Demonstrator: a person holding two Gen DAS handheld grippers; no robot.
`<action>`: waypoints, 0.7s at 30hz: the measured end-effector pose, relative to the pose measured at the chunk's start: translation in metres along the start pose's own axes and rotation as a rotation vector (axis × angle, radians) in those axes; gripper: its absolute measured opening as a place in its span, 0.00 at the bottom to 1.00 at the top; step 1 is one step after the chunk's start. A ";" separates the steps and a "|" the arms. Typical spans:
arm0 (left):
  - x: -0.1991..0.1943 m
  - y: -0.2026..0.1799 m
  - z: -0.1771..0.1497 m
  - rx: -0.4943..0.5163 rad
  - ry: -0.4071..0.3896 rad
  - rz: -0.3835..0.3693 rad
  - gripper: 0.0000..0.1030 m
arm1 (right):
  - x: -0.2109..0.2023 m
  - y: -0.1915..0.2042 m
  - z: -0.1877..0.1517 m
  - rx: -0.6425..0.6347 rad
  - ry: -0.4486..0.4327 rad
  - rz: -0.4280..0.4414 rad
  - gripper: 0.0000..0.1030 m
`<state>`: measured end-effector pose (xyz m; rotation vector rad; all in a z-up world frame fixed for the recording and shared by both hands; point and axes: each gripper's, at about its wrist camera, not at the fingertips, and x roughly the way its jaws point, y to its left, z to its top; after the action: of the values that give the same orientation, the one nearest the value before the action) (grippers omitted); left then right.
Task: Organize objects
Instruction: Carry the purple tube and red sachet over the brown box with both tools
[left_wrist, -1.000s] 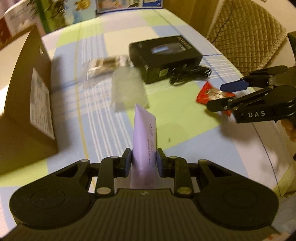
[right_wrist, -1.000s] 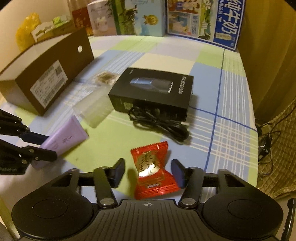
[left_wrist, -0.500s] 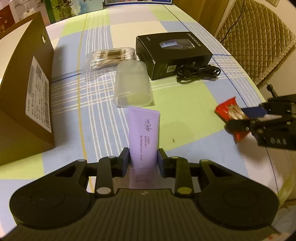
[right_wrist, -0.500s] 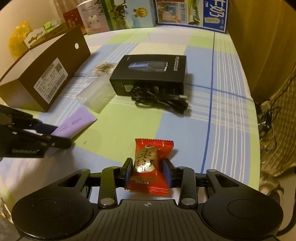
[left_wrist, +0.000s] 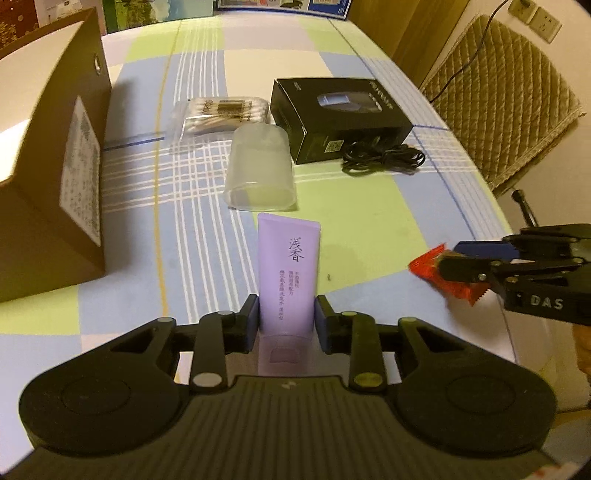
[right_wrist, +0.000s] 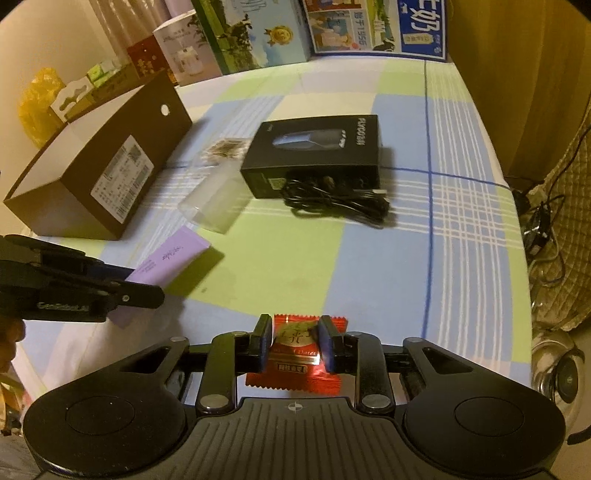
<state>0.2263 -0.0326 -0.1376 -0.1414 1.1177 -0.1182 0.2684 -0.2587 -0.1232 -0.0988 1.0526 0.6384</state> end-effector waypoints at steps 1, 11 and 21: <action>-0.002 0.001 -0.001 0.002 -0.002 0.003 0.25 | 0.001 0.002 0.000 -0.003 0.004 -0.007 0.24; -0.032 0.021 -0.014 -0.023 -0.031 -0.006 0.25 | -0.002 0.014 -0.007 -0.039 0.017 -0.085 0.71; -0.056 0.033 -0.012 -0.012 -0.079 -0.033 0.25 | 0.017 0.026 -0.016 0.020 0.058 -0.150 0.30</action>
<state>0.1922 0.0087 -0.0988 -0.1740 1.0375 -0.1336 0.2478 -0.2356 -0.1391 -0.1777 1.0960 0.4920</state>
